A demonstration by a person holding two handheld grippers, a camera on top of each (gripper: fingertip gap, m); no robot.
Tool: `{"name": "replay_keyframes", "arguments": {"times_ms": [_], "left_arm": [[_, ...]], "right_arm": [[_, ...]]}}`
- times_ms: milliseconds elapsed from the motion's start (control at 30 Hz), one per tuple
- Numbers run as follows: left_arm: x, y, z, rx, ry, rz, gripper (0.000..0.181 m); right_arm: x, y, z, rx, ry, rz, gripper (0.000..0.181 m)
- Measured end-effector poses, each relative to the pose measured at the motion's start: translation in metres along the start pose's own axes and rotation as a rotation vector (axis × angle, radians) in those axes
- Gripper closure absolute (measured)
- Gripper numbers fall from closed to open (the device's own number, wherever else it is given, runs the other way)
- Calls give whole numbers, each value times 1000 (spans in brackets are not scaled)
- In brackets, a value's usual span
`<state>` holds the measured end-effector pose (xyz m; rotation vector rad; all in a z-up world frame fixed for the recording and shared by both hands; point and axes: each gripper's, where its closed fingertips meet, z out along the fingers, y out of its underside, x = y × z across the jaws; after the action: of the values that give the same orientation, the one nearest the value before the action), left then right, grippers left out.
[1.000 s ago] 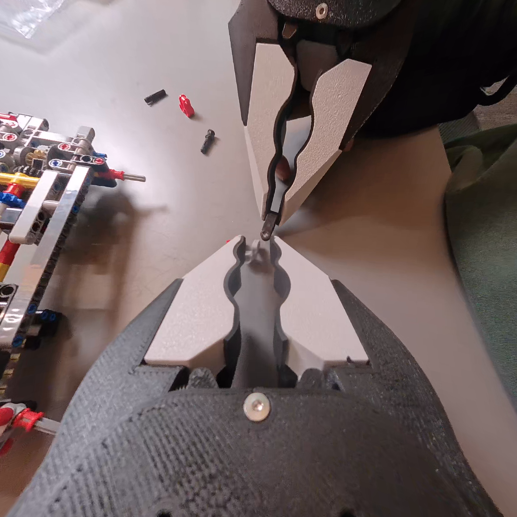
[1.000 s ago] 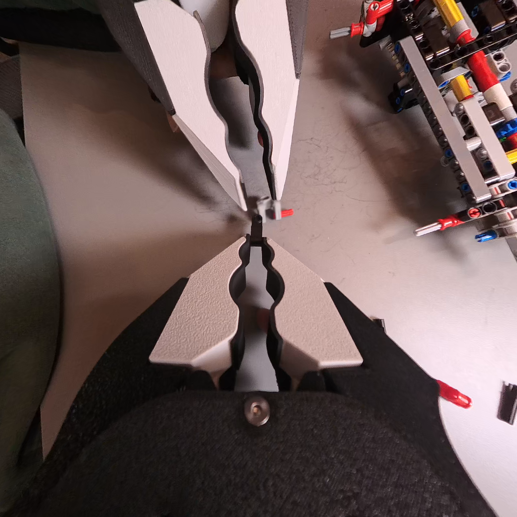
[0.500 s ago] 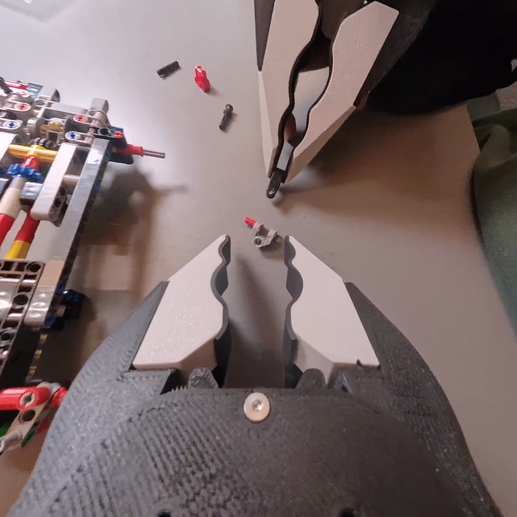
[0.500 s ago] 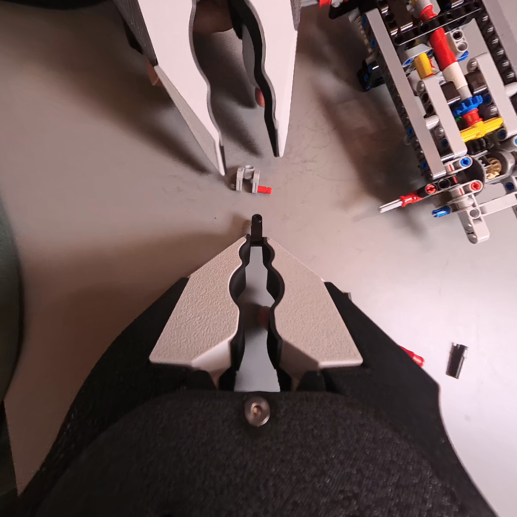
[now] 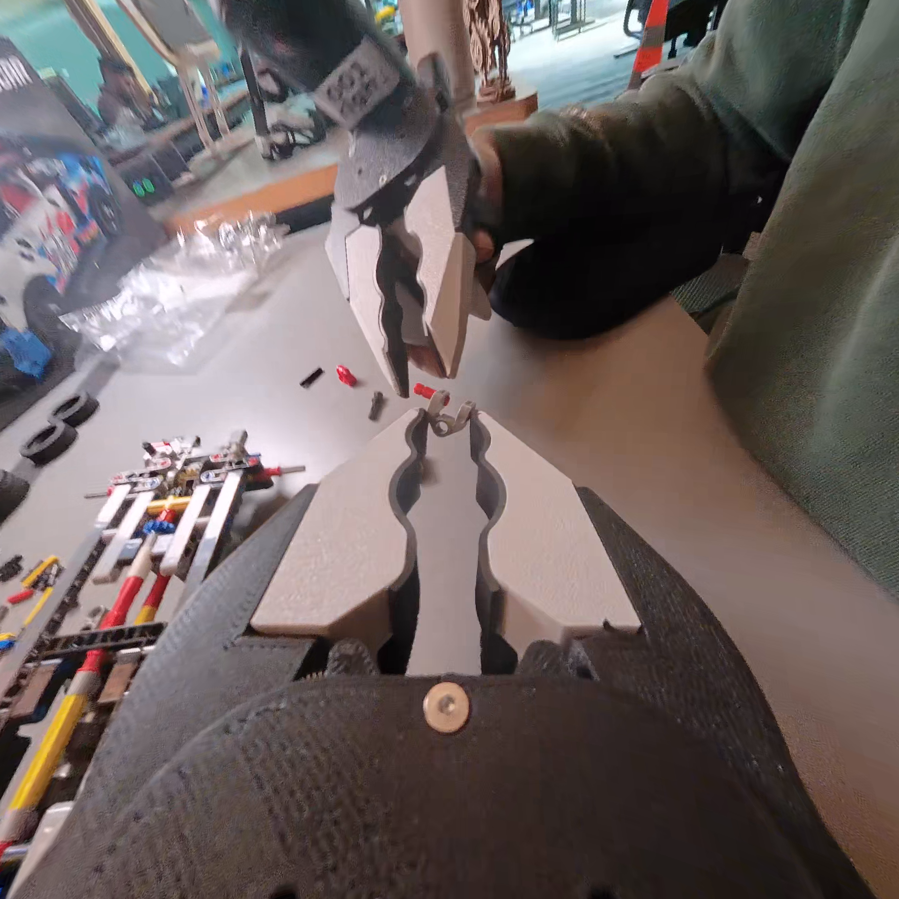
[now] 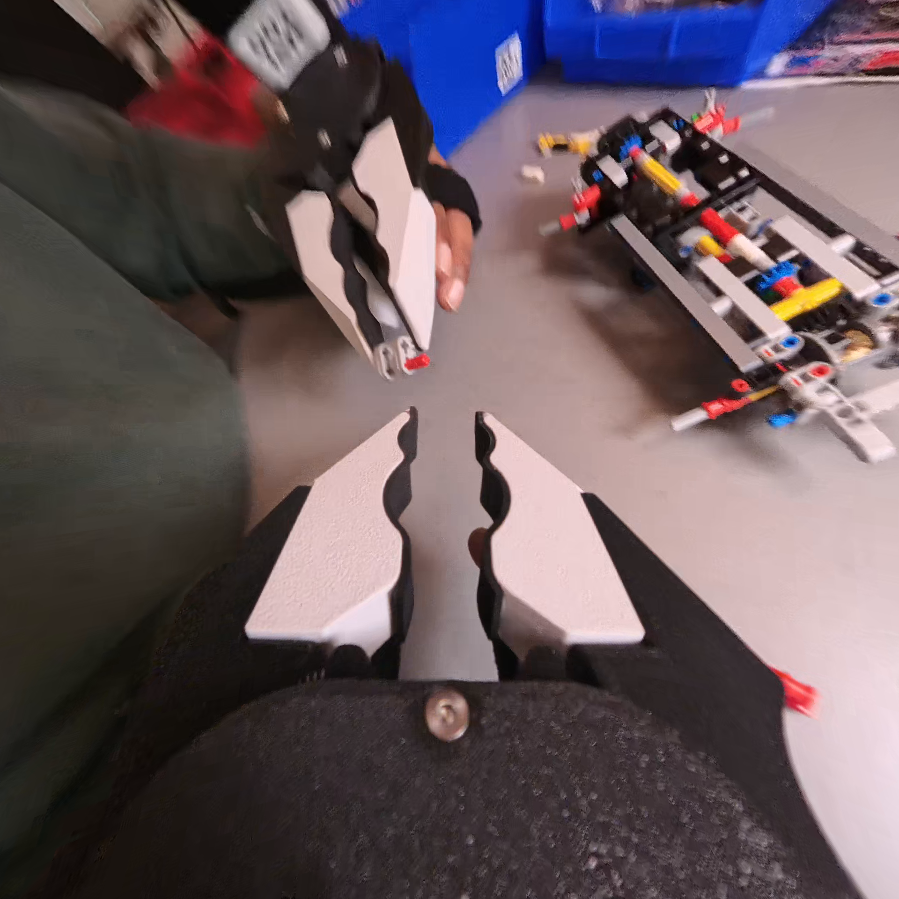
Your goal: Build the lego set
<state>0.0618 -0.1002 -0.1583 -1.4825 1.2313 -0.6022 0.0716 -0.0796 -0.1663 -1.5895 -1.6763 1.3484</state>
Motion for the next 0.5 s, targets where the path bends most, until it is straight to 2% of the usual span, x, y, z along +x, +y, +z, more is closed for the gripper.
{"name": "replay_keyframes", "arguments": {"times_ms": [33, 133, 200, 300, 367, 500], "left_arm": [[1, -6, -1, 26, -6, 23, 166], [7, -20, -3, 78, -13, 60, 166], [10, -25, -4, 90, -20, 83, 166], [14, -29, -3, 97, -22, 101, 166], [15, -30, -4, 102, -19, 107, 166], [17, -31, -4, 102, -17, 110, 166]], "right_arm": [[-8, -9, -3, 62, -77, 55, 161], [-28, -30, -9, 213, -291, 212, 164], [-35, -34, -8, 244, -373, 284, 167], [-42, -35, -4, 251, -429, 314, 171], [-42, -35, -1, 246, -424, 319, 179], [-44, -35, -2, 250, -437, 317, 181]]}}
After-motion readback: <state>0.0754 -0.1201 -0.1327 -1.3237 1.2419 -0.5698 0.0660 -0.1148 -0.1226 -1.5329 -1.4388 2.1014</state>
